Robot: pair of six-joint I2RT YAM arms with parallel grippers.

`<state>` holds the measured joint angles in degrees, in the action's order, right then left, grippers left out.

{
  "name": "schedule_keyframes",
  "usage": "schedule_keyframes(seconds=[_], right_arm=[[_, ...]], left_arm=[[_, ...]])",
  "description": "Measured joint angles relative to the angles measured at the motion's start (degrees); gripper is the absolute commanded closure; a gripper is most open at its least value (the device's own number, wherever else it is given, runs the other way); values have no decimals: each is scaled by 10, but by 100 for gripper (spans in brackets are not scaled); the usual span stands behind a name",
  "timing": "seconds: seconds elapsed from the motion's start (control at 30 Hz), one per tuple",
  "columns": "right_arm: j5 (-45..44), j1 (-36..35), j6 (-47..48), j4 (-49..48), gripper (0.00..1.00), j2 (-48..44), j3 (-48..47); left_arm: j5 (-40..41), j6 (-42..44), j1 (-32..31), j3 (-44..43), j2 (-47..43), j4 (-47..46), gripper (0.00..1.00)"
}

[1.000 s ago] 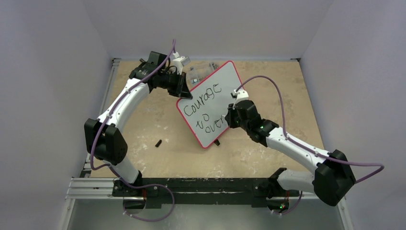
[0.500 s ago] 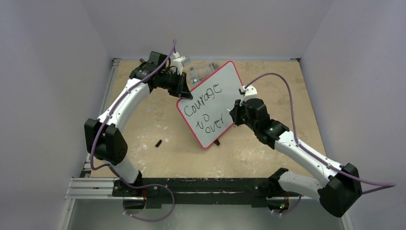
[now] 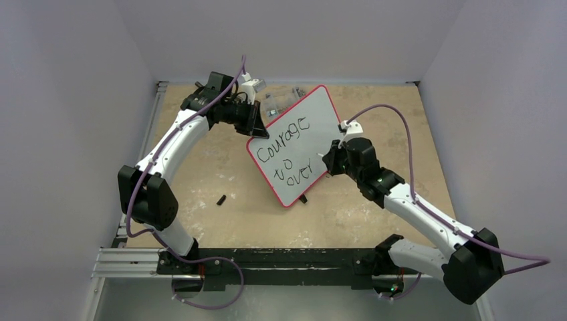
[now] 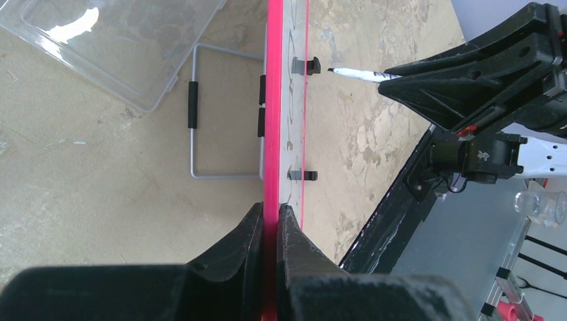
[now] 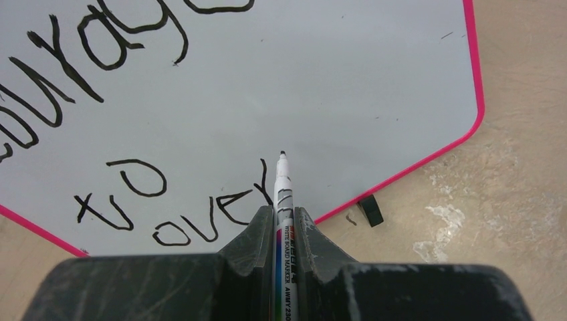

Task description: Write a sentence on the whiteboard

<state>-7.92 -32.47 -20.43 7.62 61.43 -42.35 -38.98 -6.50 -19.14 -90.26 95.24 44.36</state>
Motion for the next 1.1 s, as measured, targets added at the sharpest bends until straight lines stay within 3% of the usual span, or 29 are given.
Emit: schedule_keyframes(seconds=[1.1], right_arm=[[29, 6, -17, -50, 100, -9, 56]], left_arm=[[0, 0, 0, 0, 0, 0, 100]])
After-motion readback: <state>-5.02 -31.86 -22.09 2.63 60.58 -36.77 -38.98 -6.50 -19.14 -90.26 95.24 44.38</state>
